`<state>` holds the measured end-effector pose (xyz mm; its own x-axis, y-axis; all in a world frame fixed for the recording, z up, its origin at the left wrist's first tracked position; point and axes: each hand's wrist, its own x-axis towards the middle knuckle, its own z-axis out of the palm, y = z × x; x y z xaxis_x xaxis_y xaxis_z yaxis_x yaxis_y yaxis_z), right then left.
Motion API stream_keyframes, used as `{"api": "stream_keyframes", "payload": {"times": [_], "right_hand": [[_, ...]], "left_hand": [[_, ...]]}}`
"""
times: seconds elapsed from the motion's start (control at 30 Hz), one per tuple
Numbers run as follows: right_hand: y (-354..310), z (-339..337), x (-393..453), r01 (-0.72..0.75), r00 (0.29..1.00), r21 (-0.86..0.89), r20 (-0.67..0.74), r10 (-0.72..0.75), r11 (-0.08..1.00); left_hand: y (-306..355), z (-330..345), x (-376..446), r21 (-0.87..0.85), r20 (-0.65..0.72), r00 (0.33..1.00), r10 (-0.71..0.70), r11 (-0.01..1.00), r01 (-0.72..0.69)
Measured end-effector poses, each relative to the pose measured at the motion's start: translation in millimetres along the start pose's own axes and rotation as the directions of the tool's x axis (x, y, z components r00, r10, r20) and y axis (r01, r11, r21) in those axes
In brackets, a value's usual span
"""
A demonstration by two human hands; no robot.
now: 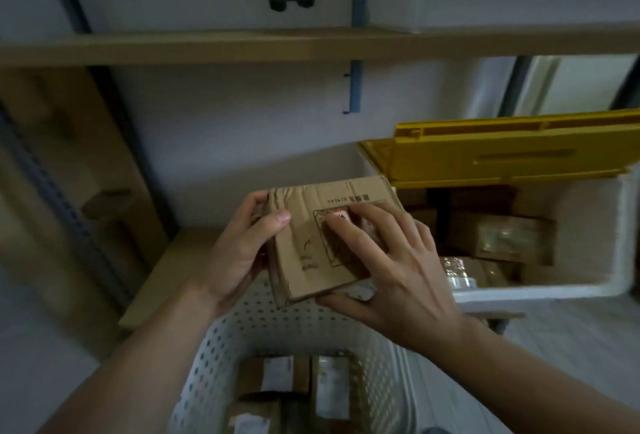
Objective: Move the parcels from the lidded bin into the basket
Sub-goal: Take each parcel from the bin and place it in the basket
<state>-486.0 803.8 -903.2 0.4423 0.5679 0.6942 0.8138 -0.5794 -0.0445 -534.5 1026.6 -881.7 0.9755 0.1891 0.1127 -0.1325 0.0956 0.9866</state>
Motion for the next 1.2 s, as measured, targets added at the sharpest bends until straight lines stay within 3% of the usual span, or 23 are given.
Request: {"api": "stream_keyframes", "payload": {"times": [0.13, 0.27, 0.33, 0.4, 0.47, 0.53, 0.67, 1.0, 1.2], "right_hand": [[-5, 20, 25, -0.041, 0.997, 0.151, 0.065, 0.031, 0.988], [-9, 46, 44, -0.22, 0.975, 0.369, 0.101, 0.196, 0.903], [-11, 58, 52, -0.37, 0.927, 0.59, 0.188, 0.324, 0.717], [-13, 66, 61, -0.524, 0.832, 0.768, 0.369, 0.414, 0.369], [-13, 71, 67, -0.603, 0.739, 0.795, 0.524, 0.422, 0.07], [-10, 77, 68, -0.615, 0.705, 0.788, 0.568, 0.425, -0.033], [-3, 84, 68, -0.614, 0.674, 0.786, 0.572, 0.467, -0.076], [10, 91, 67, -0.636, 0.635, 0.77, 0.562, 0.53, -0.055], [14, 87, 67, -0.604, 0.633, 0.794, 0.531, 0.564, -0.069]], "left_hand": [[-4, -38, 1, -0.097, -0.134, 0.991, 0.016, 0.995, -0.029], [-9, -64, 7, -0.168, -0.307, 0.952, 0.009, 0.984, -0.064], [-11, -74, 10, -0.208, -0.336, 0.941, -0.028, 0.977, -0.046], [-12, -78, 13, -0.231, -0.328, 0.943, -0.052, 0.973, -0.026], [-15, -80, 17, -0.218, -0.338, 0.939, -0.059, 0.976, -0.017], [-19, -79, 20, -0.215, -0.351, 0.934, -0.066, 0.977, -0.012], [-28, -76, 28, -0.172, -0.405, 0.913, -0.04, 0.985, -0.033], [-32, -63, 39, 0.032, -0.439, 0.896, 0.06, 0.998, -0.051], [-36, -56, 41, 0.33, -0.431, 0.884, 0.182, 0.944, -0.033]]}}
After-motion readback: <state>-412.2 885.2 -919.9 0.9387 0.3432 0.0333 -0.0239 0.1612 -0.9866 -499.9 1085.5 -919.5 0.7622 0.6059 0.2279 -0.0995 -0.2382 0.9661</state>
